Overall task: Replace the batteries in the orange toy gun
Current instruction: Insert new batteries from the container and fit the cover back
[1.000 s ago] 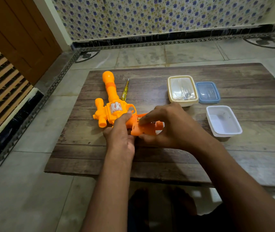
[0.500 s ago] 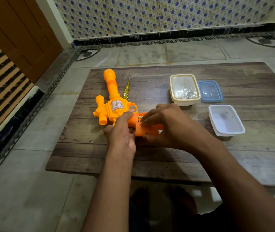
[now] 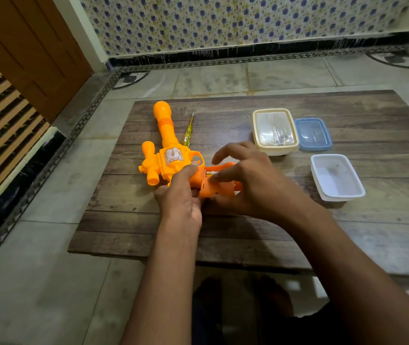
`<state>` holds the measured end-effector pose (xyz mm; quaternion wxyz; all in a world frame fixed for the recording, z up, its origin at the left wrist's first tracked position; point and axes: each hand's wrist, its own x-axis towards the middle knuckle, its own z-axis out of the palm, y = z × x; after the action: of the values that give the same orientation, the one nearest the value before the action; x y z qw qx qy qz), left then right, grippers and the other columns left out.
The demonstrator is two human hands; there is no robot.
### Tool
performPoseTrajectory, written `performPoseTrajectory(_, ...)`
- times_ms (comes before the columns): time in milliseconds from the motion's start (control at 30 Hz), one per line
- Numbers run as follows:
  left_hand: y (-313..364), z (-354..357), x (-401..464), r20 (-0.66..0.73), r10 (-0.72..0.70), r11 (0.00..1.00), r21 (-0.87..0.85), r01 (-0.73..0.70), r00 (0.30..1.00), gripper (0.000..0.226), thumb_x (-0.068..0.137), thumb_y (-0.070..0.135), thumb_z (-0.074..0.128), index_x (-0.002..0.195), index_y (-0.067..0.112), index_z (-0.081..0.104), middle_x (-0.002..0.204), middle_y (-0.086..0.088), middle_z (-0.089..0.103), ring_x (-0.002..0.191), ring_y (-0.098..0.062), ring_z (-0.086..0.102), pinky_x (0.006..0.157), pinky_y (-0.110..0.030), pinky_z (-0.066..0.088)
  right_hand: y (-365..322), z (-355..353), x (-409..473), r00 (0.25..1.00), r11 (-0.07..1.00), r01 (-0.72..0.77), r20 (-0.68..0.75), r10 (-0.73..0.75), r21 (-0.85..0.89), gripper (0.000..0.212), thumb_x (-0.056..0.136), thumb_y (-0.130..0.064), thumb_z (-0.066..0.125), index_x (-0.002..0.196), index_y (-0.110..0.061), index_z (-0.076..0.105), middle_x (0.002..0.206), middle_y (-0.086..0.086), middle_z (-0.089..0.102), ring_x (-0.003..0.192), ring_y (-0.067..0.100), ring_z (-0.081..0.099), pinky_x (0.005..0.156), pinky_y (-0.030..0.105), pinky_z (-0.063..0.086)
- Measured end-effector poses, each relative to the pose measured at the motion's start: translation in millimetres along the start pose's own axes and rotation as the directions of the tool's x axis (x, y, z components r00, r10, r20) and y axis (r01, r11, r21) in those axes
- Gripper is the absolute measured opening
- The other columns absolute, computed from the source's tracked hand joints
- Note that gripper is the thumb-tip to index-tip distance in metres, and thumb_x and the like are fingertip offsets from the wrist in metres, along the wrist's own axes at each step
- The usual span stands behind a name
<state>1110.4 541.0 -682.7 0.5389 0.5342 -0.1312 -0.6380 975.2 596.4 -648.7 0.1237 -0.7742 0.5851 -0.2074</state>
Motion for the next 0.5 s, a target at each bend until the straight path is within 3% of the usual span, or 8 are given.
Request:
performPoseTrajectory(100, 1.4, 0.1, -2.2, -0.013, -0.008, 1.0, -0.001, 0.008, 1.0, 0.05, 0.084, -0.004, 0.076, 0.131, 0.004, 0.061, 0.115, -0.019, 0.073, 0.092, -0.033, 0.075, 0.06, -0.043, 0.065, 1.3, -2.7, -0.2, 0.999, 0.995, -0.025, 0.036, 0.022, 0.093, 0.033, 0.085, -0.041, 0.078, 0.113, -0.024, 0.081, 0.137, 0.005, 0.057, 0.12, 0.021, 0.057, 0.094, 0.039, 0.052)
performPoseTrajectory(167, 2.2, 0.2, -3.4, -0.014, -0.016, 1.0, 0.001, 0.016, 1.0, 0.045, 0.085, -0.004, 0.076, 0.126, 0.005, 0.061, 0.111, -0.018, 0.073, 0.088, -0.031, 0.074, 0.055, -0.038, 0.064, 2.2, -1.9, 1.0, 0.998, 0.996, -0.026, 0.058, 0.021, 0.082, 0.032, 0.087, -0.035, 0.079, 0.114, -0.019, 0.08, 0.138, 0.007, 0.059, 0.117, 0.021, 0.061, 0.092, 0.031, 0.05)
performPoseTrajectory(333, 2.9, 0.7, -4.1, -0.002, -0.014, 1.0, -0.019, 0.014, 1.0, 0.04, 0.086, -0.007, 0.074, 0.12, 0.009, 0.06, 0.106, -0.016, 0.072, 0.083, -0.029, 0.073, 0.049, -0.036, 0.062, 5.1, 1.7, 4.2, 0.999, 0.998, 0.007, 0.04, -0.01, 0.068, 0.025, 0.09, -0.028, 0.076, 0.111, -0.015, 0.081, 0.13, 0.013, 0.066, 0.108, 0.026, 0.068, 0.086, 0.03, 0.052)
performPoseTrajectory(500, 1.6, 1.4, -6.3, 0.025, -0.029, 0.999, -0.027, 0.03, 0.999, 0.03, 0.088, -0.008, 0.071, 0.101, 0.015, 0.058, 0.1, -0.012, 0.07, 0.081, -0.027, 0.072, 0.052, -0.039, 0.064, 8.6, -1.8, 3.8, 0.999, 0.997, 0.028, 0.016, -0.03, 0.073, 0.023, 0.089, -0.022, 0.077, 0.109, -0.012, 0.082, 0.124, 0.014, 0.069, 0.104, 0.028, 0.071, 0.085, 0.031, 0.052)
